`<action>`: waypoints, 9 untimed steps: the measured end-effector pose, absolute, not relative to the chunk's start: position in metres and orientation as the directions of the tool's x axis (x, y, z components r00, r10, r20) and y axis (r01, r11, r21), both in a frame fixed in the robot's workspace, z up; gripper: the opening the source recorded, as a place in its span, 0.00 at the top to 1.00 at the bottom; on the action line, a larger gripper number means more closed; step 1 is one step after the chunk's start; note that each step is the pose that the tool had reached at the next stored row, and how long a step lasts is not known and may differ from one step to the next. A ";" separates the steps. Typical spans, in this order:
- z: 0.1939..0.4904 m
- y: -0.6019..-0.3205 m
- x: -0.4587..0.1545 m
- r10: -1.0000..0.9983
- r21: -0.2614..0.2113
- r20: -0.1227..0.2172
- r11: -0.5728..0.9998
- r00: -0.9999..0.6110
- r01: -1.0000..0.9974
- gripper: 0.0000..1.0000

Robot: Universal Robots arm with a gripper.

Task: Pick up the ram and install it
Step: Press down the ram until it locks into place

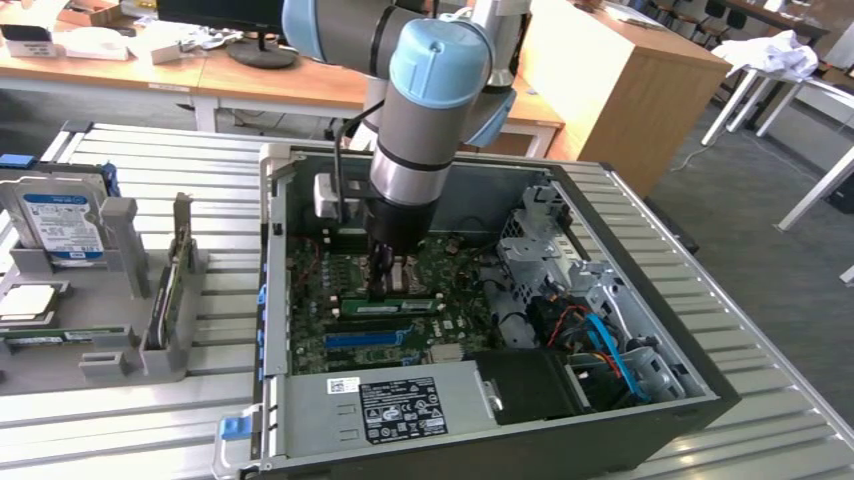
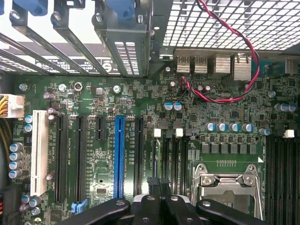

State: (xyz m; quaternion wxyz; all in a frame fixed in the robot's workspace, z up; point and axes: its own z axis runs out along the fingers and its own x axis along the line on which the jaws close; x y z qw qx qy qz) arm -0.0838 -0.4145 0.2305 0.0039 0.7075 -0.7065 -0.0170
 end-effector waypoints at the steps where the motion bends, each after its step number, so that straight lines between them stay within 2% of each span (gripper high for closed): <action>1: 0.230 -0.415 -0.084 -1.000 0.030 -0.018 -0.002 0.001 -1.000 0.89; 9: 0.229 -0.415 -0.084 -1.000 0.030 -0.018 -0.002 0.001 -1.000 0.89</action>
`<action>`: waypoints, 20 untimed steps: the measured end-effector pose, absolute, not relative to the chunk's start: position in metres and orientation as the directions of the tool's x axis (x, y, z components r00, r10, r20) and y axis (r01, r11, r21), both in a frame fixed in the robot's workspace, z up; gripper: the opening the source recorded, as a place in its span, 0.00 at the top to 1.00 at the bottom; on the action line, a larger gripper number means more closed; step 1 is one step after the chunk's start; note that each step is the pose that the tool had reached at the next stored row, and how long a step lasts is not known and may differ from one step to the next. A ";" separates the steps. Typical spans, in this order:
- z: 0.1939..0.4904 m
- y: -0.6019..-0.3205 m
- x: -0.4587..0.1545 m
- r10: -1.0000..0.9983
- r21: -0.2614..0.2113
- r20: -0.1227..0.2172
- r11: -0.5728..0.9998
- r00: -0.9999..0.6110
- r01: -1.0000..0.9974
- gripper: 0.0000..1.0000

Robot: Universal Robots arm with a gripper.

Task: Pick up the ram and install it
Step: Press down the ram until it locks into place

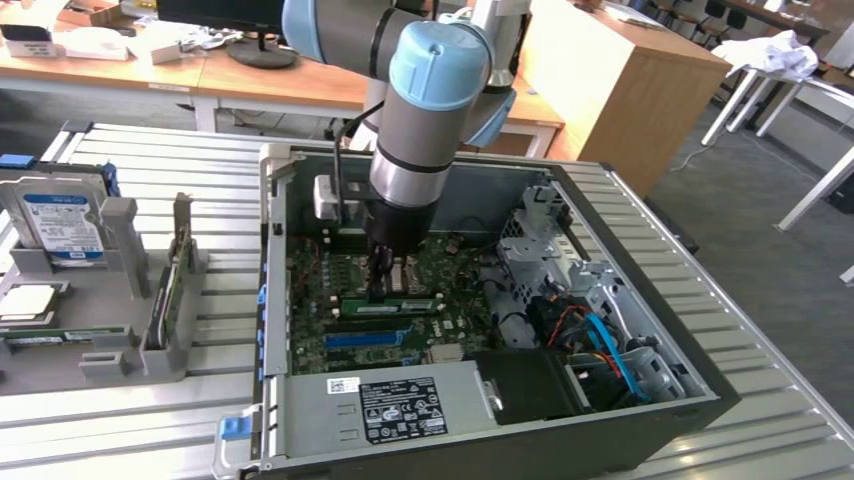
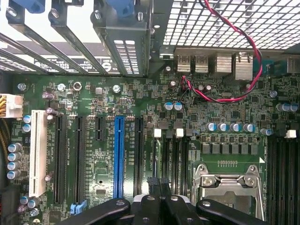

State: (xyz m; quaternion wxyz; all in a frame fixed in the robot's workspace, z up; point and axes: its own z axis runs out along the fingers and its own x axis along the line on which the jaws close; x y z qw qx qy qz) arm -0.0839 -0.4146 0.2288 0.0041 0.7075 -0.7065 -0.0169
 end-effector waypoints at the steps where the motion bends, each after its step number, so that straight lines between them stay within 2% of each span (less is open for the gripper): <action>1: 0.228 -0.415 -0.084 -1.000 0.029 -0.018 -0.002 0.001 -1.000 0.89; 20: 0.224 -0.415 -0.084 -1.000 0.027 -0.018 -0.002 0.001 -1.000 0.89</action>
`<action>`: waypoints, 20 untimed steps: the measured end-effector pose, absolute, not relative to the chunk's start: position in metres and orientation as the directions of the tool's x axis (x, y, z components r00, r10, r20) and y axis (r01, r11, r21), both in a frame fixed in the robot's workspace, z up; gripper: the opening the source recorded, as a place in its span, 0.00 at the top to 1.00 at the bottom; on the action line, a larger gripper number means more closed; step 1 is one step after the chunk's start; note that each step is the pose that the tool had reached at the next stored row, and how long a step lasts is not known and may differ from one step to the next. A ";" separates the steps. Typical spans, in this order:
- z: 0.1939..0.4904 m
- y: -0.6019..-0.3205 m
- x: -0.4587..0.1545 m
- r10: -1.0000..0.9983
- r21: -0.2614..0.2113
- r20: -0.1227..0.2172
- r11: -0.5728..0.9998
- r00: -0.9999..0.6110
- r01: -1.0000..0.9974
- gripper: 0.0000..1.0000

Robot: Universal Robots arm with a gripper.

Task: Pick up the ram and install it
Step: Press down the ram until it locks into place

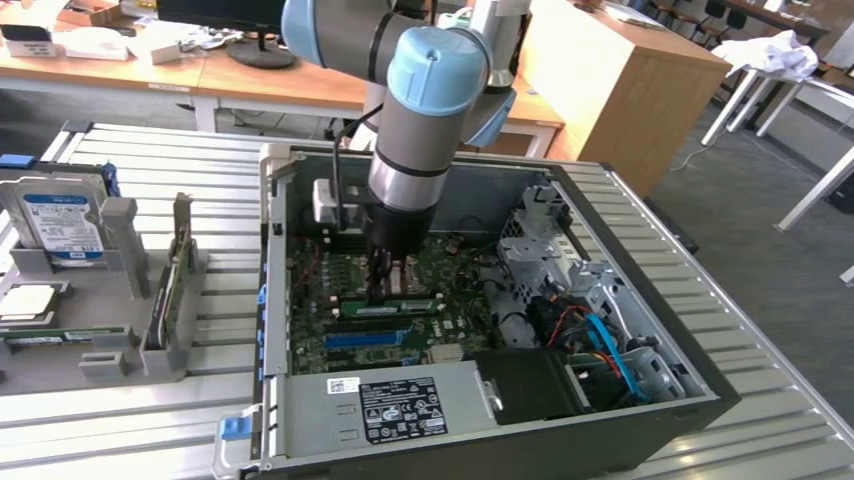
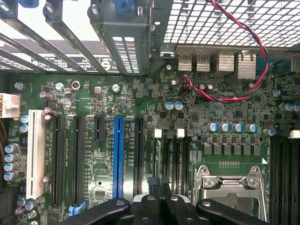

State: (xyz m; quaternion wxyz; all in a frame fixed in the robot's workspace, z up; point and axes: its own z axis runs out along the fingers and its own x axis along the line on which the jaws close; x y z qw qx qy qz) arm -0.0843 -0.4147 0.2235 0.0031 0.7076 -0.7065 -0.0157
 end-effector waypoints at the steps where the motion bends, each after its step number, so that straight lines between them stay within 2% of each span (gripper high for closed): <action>1: 0.223 -0.415 -0.084 -1.000 0.026 -0.018 -0.002 0.001 -1.000 0.89; 20: 0.222 -0.415 -0.084 -1.000 0.024 -0.018 -0.002 0.001 -1.000 0.89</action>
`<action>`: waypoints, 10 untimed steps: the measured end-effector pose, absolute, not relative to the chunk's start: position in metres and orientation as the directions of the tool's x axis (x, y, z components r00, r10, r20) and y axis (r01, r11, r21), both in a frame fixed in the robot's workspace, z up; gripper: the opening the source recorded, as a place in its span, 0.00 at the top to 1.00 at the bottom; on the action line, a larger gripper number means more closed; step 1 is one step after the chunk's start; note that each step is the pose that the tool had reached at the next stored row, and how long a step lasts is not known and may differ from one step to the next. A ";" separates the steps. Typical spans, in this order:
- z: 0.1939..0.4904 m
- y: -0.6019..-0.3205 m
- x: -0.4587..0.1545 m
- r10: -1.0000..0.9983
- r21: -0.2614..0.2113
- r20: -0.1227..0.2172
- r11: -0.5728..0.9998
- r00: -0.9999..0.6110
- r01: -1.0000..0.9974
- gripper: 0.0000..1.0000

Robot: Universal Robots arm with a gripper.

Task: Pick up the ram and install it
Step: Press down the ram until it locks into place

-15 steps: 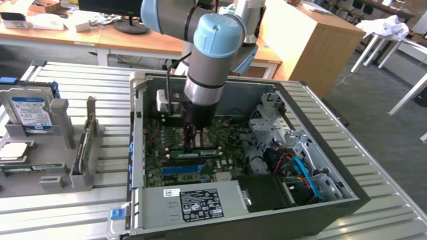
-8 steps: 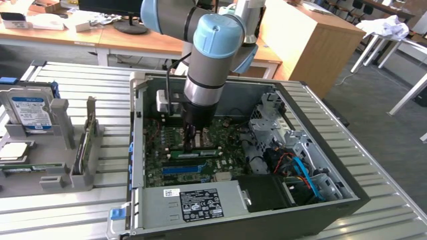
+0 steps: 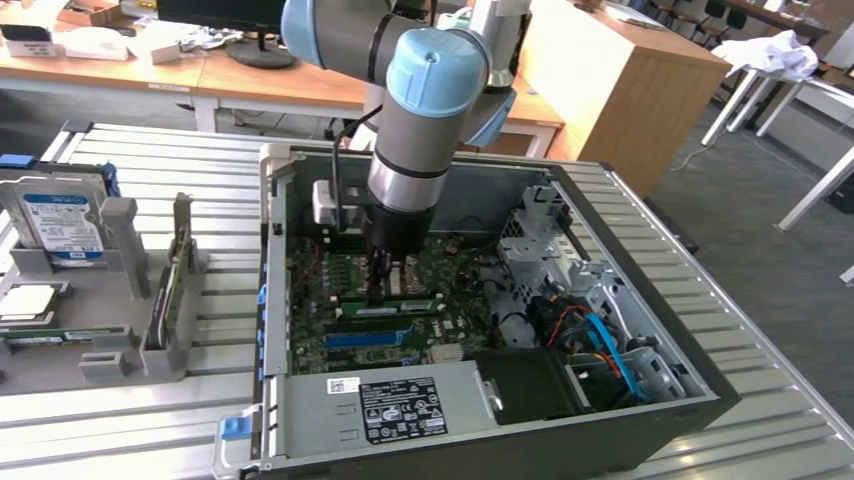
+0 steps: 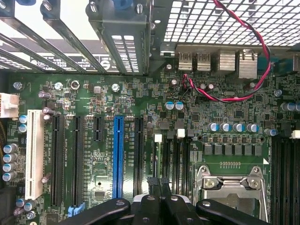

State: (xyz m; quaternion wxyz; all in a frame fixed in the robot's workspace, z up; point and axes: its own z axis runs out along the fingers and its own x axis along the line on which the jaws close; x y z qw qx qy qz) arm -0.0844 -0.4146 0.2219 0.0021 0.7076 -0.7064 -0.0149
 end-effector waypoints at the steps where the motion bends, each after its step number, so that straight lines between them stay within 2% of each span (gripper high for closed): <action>1: 0.222 -0.415 -0.084 -1.000 0.024 -0.018 -0.002 0.001 -1.000 0.89; 10: 0.229 -0.415 -0.084 -1.000 0.025 -0.018 -0.002 0.001 -1.000 0.89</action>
